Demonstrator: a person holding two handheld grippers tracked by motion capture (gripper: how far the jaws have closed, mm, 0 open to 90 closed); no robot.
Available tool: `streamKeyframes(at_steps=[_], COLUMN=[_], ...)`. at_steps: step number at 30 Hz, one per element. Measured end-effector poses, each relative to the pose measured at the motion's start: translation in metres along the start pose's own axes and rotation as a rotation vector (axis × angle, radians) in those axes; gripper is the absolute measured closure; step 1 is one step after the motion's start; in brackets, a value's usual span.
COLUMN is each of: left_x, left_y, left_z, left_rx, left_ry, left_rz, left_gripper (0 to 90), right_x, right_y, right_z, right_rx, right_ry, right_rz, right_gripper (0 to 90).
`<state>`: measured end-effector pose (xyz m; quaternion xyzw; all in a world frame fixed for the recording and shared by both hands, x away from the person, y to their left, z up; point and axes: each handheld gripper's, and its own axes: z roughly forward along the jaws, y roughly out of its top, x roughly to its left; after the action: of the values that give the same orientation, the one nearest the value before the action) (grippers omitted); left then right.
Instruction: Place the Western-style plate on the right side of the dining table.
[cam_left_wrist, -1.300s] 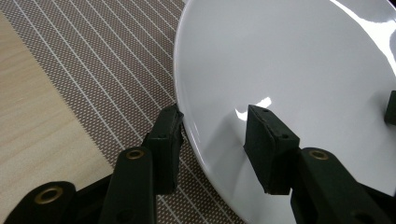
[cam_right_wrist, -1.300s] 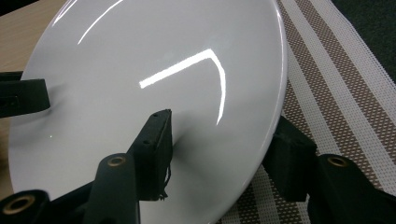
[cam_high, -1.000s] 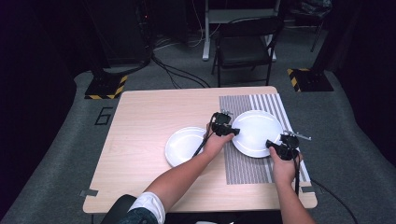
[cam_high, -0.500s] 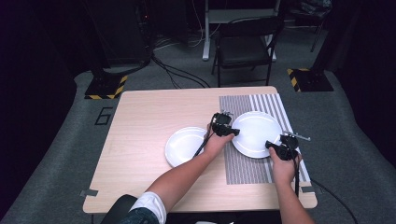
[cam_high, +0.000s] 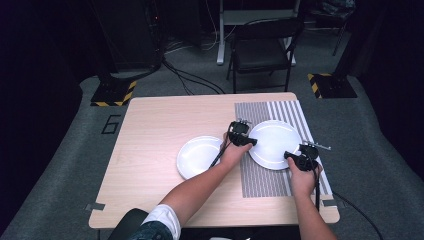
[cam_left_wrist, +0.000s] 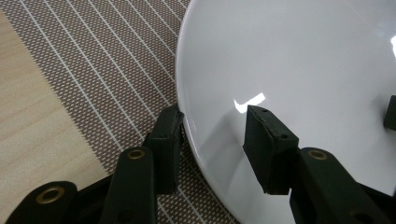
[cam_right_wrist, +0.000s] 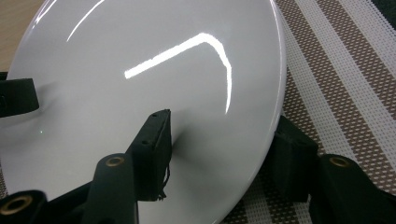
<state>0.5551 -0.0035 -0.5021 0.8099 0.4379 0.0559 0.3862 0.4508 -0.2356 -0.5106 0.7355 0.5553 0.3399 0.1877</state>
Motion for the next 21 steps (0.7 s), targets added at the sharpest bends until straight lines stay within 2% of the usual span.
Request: streamKeyframes(at_steps=[2, 6, 10, 15, 19, 21], left_x=[0.0, -0.0001, 0.0023, 0.0013, 0.0008, 0.0005], left_y=[0.0001, -0.0002, -0.0006, -0.0004, 0.0005, 0.0012], left_z=[0.0005, 0.0024, 0.0032, 0.0044, 0.005, 0.0063], left_rx=[0.004, 0.011, 0.029, 0.025, 0.033, 0.036], left_ry=[-0.004, 0.007, 0.0, -0.01, -0.012, -0.009], left_rz=[-0.012, -0.008, -0.01, -0.026, -0.01, -0.017], left_gripper=[56.8, 56.7, 56.8, 56.8, 56.6, 56.4], right_x=[-0.0003, 0.0001, 0.0011, 0.0012, 0.0002, 0.0001], right_y=[0.0003, 0.0009, 0.0015, 0.002, 0.0026, 0.0029], right_z=[0.0008, 0.0019, 0.002, 0.0021, 0.0007, 0.0007], right_rx=[0.001, -0.006, 0.004, 0.002, 0.005, 0.005], right_ry=[0.0, -0.005, -0.013, -0.021, -0.032, -0.031], right_rz=[-0.001, -0.003, -0.008, -0.012, -0.016, -0.018], right_gripper=[44.6, 44.5, 44.4, 43.9, 43.8, 43.7])
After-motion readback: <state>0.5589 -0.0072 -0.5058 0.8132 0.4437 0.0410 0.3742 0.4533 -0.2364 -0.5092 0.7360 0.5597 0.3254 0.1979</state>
